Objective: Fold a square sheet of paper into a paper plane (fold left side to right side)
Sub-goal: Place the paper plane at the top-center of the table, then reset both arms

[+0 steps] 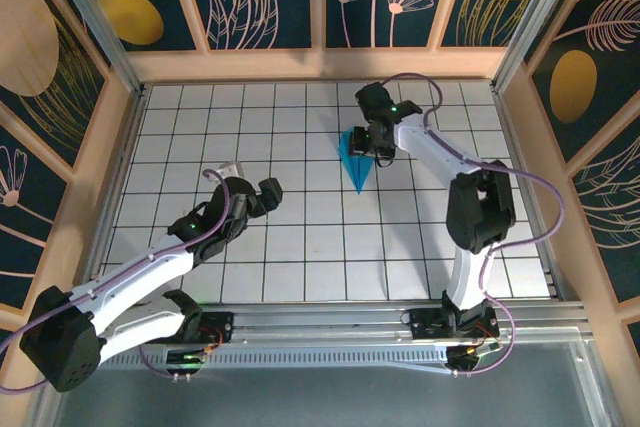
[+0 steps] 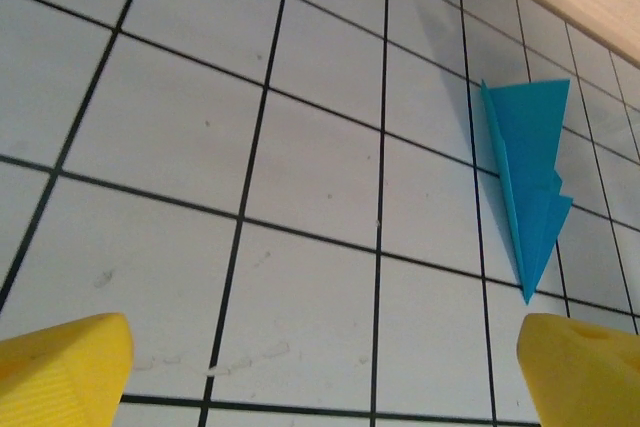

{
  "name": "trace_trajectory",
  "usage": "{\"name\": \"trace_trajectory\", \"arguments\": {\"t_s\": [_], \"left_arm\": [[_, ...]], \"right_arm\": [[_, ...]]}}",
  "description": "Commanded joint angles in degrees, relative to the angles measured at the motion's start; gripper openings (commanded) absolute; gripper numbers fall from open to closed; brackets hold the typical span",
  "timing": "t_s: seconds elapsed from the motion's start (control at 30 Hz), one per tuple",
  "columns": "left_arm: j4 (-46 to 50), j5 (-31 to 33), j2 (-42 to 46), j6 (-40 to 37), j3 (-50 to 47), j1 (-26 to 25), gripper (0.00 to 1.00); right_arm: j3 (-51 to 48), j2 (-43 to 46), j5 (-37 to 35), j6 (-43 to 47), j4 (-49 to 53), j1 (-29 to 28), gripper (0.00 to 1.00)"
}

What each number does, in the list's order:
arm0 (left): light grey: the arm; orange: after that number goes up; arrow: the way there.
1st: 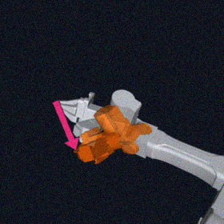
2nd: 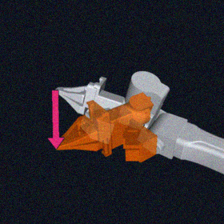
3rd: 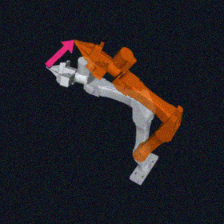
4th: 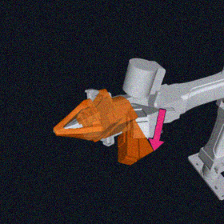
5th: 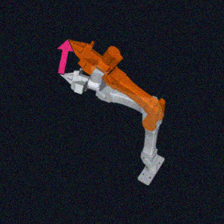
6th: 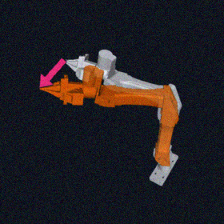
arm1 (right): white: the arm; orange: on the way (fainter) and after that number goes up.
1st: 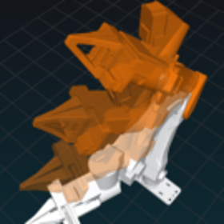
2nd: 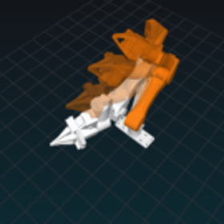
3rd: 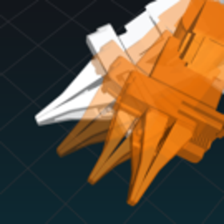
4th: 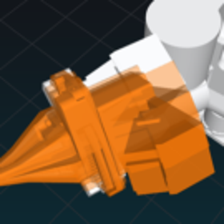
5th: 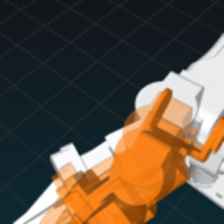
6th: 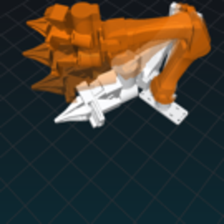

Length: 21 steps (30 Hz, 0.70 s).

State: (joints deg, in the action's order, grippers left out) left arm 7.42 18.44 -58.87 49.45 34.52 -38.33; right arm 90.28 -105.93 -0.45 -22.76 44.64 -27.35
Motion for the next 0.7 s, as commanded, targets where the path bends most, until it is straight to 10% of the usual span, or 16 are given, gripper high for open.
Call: {"name": "trace_trajectory", "arguments": {"t_s": [0.0,0.67], "left_arm": [[-1.77,5.10,0.72,-2.41,2.11,1.00,0.99],[-7.28,31.55,13.36,-24.77,0.79,1.75,0.99]], "right_arm": [[-3.40,5.68,-3.15,0.94,-2.52,1.16,0.58],[-41.53,45.44,-11.54,11.56,-35.28,14.06,0.87]]}}
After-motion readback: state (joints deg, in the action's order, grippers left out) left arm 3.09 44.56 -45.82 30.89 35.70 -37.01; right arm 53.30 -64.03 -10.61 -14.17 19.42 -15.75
